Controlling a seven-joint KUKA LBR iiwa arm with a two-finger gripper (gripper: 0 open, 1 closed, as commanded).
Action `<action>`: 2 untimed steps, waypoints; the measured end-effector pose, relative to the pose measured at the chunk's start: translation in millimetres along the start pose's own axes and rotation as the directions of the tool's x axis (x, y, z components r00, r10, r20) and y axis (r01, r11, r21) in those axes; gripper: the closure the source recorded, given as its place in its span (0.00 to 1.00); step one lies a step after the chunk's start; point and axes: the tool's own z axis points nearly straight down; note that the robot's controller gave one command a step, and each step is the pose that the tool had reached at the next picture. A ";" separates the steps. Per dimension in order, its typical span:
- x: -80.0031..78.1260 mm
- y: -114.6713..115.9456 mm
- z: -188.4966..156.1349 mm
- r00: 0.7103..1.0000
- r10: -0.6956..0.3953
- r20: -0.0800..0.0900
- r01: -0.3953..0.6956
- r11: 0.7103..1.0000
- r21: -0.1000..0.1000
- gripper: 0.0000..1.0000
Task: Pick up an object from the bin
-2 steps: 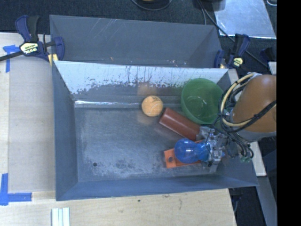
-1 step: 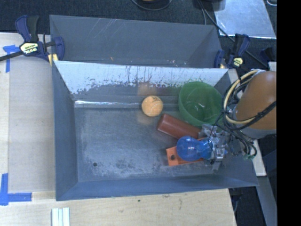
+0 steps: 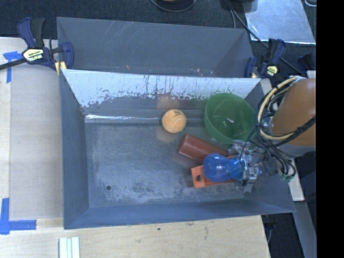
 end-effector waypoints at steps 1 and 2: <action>0.2 0.3 -6.4 1.000 0.000 -0.001 0.000 1.000 0.000 1.00; 0.4 0.3 -10.1 1.000 0.000 -0.001 0.000 1.000 0.000 1.00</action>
Offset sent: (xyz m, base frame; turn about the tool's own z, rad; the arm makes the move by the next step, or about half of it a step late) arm 0.0000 0.0000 0.0035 0.0000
